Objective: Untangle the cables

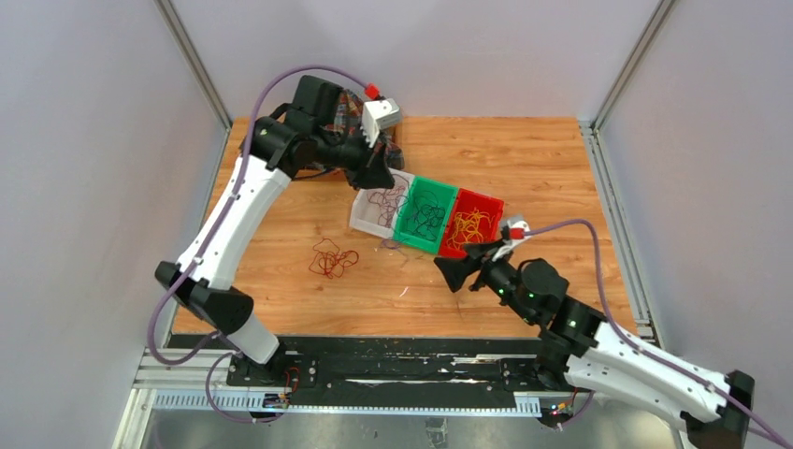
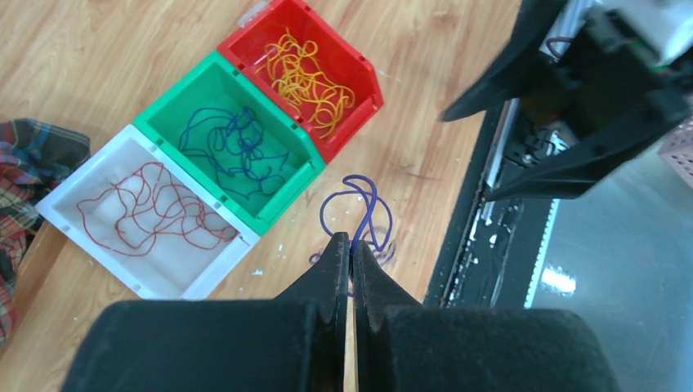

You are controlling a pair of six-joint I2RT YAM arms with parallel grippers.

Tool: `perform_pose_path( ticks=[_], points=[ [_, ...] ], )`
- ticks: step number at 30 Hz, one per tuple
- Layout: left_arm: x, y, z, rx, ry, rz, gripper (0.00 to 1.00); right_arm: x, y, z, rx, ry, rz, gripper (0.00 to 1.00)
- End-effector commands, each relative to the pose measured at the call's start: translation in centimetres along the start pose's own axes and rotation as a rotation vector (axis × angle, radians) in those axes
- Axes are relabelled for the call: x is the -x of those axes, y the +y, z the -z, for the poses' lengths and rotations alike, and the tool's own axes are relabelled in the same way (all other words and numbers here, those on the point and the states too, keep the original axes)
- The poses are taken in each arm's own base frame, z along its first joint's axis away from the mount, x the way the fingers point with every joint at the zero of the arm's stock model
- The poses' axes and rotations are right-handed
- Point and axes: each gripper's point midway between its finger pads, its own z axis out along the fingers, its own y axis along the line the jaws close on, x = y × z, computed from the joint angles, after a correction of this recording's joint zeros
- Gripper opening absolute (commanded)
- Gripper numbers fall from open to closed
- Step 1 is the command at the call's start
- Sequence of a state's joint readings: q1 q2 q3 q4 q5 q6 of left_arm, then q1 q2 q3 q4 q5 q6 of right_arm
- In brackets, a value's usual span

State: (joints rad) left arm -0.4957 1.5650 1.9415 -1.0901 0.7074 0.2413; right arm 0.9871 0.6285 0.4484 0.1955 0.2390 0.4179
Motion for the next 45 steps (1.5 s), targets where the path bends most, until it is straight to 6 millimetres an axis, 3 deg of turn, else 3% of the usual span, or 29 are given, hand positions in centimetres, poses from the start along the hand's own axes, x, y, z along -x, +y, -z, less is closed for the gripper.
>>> perform_pose_path(
  ticks=[1, 7, 14, 18, 27, 33, 38, 45],
  points=[
    [2.1, 2.0, -1.8, 0.047, -0.015, -0.068, 0.01, -1.2, -4.9, 4.5, -0.215, 0.093, 0.044, 0.82],
    [3.2, 4.2, -5.7, 0.050, 0.011, -0.093, 0.01, -1.2, -6.6, 8.1, -0.288, 0.175, 0.076, 0.80],
    [2.0, 7.2, -11.4, 0.048, 0.076, -0.095, 0.00, 1.2, -8.3, 8.7, -0.419, 0.082, 0.040, 0.78],
    [1.0, 8.5, -13.6, 0.050, 0.098, -0.089, 0.01, 1.5, -8.9, 8.7, -0.458, 0.051, 0.022, 0.77],
    [-2.4, 12.1, -16.3, 0.141, 0.165, -0.155, 0.00, 3.0, -9.8, 9.1, -0.513, 0.002, 0.059, 0.75],
    [-3.5, 14.5, -15.7, 0.251, 0.216, -0.251, 0.00, 2.6, -9.8, 8.8, -0.516, 0.009, 0.057, 0.74],
    [-4.6, 14.9, -16.3, 0.271, 0.232, -0.305, 0.01, 2.6, -9.8, 8.5, -0.518, 0.003, 0.052, 0.73],
    [-8.6, 13.4, -21.0, 0.199, 0.305, -0.302, 0.00, 2.8, -9.6, 8.2, -0.513, 0.003, 0.051, 0.72]
  ],
)
